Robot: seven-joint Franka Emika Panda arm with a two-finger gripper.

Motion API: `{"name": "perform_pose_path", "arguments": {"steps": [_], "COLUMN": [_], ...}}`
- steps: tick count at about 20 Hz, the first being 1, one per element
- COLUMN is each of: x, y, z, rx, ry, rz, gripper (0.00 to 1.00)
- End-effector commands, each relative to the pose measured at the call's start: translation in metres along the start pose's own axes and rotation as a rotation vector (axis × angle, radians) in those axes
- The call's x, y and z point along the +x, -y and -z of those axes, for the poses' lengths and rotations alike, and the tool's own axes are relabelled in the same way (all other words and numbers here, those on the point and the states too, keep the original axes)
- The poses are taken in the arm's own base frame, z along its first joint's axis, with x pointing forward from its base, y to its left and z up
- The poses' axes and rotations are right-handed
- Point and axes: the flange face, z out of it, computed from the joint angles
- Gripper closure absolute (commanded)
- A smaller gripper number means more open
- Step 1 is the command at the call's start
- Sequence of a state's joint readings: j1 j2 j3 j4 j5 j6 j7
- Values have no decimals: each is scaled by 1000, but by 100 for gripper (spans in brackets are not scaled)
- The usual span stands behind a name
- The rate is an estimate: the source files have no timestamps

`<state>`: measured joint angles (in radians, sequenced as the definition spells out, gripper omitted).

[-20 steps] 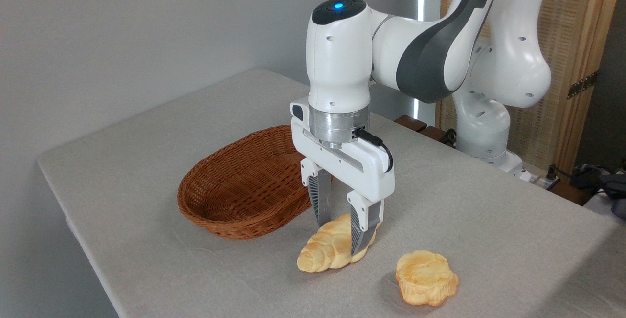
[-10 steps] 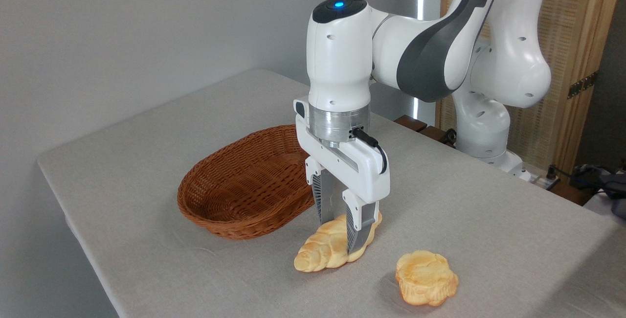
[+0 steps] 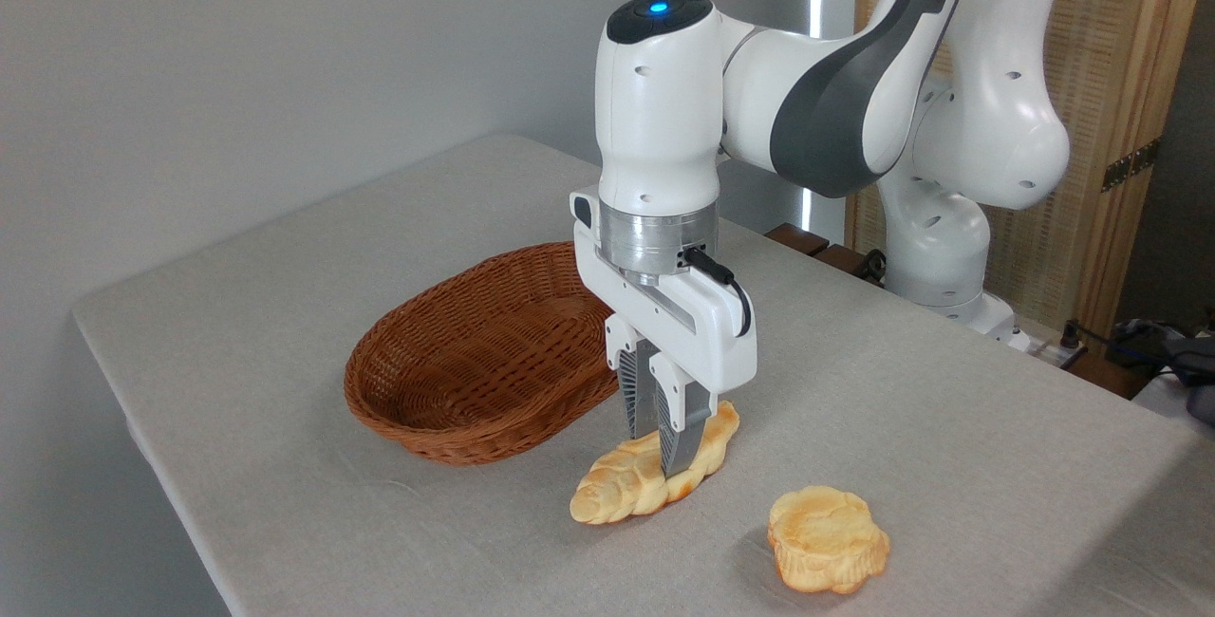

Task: Put bread into the basket
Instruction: 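Lift the croissant roll and carry it over the wicker basket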

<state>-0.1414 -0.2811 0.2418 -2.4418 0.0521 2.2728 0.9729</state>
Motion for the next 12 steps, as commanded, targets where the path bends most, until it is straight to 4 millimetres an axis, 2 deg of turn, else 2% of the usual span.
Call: {"name": "perform_pose_path", "arguments": {"steps": [1, 5, 9, 12], "x": [-2, -6, 0, 6], "y": [-3, 5, 22, 27], "z": [5, 22, 55, 84], "rx": [8, 32, 36, -13], "ry": [-7, -39, -89, -125], "rz": [-18, 6, 49, 90], "gripper": [69, 70, 70, 69]}}
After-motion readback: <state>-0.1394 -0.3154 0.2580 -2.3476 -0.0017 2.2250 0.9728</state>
